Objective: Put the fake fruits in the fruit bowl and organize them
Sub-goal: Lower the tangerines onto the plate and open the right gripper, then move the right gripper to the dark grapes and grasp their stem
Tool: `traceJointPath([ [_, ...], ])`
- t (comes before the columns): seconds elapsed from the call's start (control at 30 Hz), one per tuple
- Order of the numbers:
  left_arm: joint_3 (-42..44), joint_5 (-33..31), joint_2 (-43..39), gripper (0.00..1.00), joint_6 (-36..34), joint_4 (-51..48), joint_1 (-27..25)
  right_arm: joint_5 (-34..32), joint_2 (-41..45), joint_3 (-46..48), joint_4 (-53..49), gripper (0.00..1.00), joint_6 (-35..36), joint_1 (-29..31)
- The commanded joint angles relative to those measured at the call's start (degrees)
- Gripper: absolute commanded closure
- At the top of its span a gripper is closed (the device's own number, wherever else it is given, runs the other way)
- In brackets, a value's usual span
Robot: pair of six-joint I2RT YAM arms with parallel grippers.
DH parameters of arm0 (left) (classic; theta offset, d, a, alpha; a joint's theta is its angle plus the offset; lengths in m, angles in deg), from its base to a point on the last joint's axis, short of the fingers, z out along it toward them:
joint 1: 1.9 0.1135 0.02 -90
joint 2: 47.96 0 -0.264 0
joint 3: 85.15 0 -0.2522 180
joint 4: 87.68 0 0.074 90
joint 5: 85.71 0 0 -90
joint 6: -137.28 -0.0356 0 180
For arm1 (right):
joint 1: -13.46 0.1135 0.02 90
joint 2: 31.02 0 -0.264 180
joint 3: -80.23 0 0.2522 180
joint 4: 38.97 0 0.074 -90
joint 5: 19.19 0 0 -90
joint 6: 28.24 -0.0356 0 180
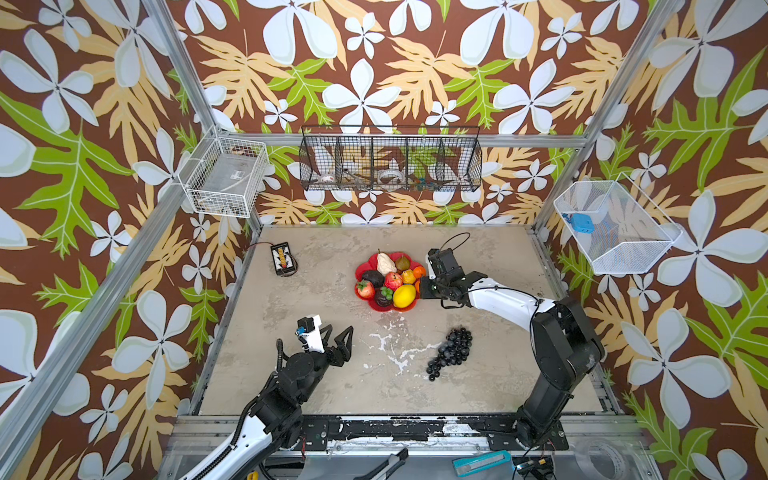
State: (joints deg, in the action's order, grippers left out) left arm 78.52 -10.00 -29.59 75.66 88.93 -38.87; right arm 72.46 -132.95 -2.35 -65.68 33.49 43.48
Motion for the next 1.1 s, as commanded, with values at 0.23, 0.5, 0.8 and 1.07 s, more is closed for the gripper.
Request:
traceJointPath([
  [0.23,-0.33,-0.13,0.09,0.24,0.10,0.57,0.06,-0.33,-0.12,-0.97,0.20,0.72,1.12,0.04],
  [0.5,-0.31,-0.22,0.24,0.24,0.08,0.66,0.08,0.65,2.47,-1.93,-2.58,0.56,2.49,0.45],
  [0.8,-0.33,0.74,2.30,0.24,-0.28,2.08,0.06,-2.20,18.22,7.66,-5.15,0.44,2.11,1.09],
  [1.07,-0.25,4.06,4.70,0.24,0.03,3.85,0.06,-6.26,39.71,25.29,-7.70,0.36,-3.53,1.00],
])
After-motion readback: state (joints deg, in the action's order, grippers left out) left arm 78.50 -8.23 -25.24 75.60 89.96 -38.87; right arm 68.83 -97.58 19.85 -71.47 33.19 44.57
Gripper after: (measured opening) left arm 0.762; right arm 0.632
